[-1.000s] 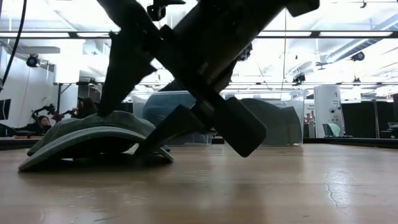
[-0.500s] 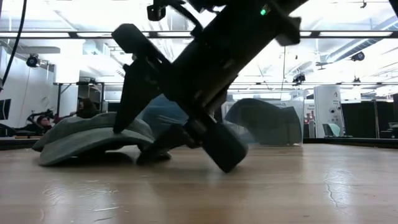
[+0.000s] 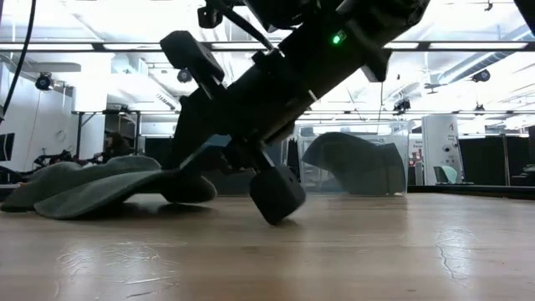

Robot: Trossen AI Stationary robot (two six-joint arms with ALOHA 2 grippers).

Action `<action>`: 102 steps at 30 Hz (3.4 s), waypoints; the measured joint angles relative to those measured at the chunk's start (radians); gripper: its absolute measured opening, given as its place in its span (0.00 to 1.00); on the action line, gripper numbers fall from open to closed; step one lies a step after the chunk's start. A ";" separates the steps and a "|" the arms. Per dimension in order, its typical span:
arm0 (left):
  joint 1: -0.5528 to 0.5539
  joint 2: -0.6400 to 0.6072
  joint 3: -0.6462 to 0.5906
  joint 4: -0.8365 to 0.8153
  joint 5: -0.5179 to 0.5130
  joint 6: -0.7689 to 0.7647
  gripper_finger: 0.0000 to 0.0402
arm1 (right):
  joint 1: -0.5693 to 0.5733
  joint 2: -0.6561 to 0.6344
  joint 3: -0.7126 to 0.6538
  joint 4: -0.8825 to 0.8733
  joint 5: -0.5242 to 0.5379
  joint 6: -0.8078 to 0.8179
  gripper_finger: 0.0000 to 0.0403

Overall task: Pick & Place hat
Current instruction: Put the gray cap into the right transparent bin

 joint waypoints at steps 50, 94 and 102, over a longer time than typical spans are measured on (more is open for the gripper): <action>-0.015 -0.182 0.001 0.289 0.086 -0.705 0.51 | -0.044 -0.546 0.605 -1.260 0.167 -1.608 0.02; -0.117 -0.033 -0.232 0.652 -0.237 -1.002 0.51 | -0.252 -0.539 0.701 -1.381 0.772 -2.798 0.02; -0.122 -0.037 -0.232 0.690 -0.288 -1.020 0.51 | -0.219 -0.538 0.688 -1.377 0.773 -2.819 0.02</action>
